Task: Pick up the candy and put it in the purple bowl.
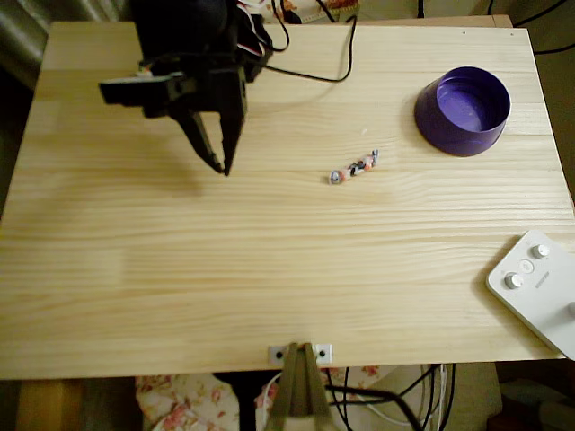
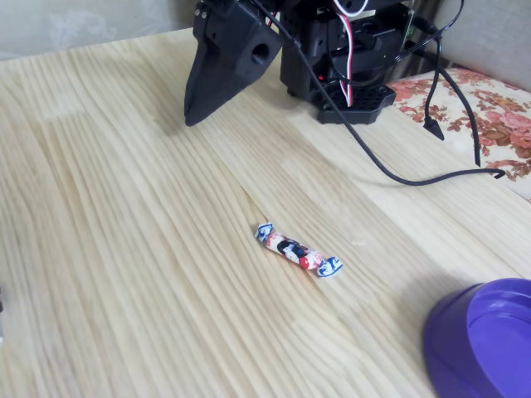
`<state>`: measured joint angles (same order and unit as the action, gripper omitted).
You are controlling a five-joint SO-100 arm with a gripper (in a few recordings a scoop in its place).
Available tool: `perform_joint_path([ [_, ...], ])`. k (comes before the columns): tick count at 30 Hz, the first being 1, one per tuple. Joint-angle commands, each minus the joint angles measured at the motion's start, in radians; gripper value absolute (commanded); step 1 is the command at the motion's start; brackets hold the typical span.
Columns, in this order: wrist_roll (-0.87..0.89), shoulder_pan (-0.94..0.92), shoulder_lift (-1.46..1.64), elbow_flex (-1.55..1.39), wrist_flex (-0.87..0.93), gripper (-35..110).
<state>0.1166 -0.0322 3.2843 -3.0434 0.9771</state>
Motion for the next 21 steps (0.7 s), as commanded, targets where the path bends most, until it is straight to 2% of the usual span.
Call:
perform_joint_path([
  [1,0.014,-0.021,0.015,0.011,0.003,-1],
  [21,0.017,-0.025,0.015,0.014,0.009,-1],
])
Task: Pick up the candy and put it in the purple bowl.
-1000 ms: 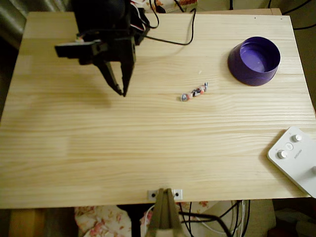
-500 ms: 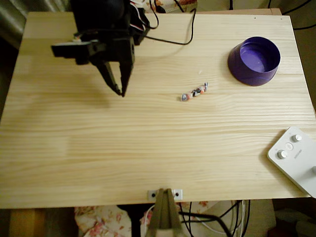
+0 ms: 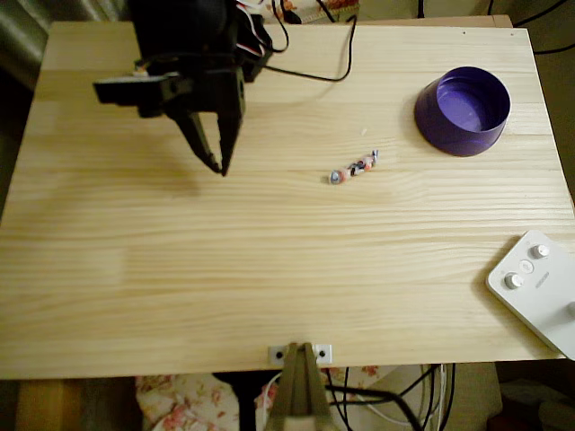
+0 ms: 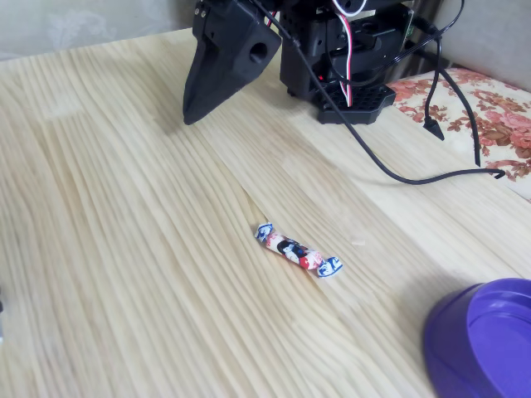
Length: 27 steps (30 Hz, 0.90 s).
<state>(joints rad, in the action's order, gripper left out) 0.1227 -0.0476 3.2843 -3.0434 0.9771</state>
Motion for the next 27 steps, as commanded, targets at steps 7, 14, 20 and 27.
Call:
perform_joint_path([
  [7,0.008,-0.009,0.015,0.014,0.009,-1],
  [14,-0.009,0.000,0.015,0.011,0.000,-1],
  [20,-0.044,0.034,0.015,0.015,-0.014,-1],
  [27,-0.098,0.098,0.015,0.055,-0.031,-1],
])
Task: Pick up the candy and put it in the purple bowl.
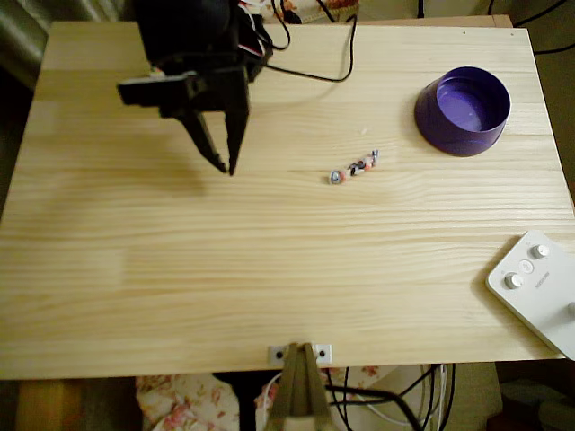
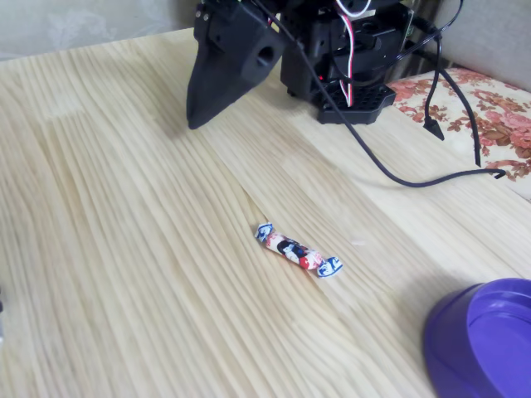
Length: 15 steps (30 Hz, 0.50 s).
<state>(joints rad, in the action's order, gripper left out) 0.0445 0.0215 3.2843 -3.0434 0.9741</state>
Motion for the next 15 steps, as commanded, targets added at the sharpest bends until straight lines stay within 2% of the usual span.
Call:
perform_joint_path([
  [1,-0.034,0.040,0.015,0.063,-0.032,-1],
  [6,-0.153,0.138,0.015,0.106,-0.055,-1],
  [15,-0.227,0.259,0.014,0.273,-0.063,-1],
])
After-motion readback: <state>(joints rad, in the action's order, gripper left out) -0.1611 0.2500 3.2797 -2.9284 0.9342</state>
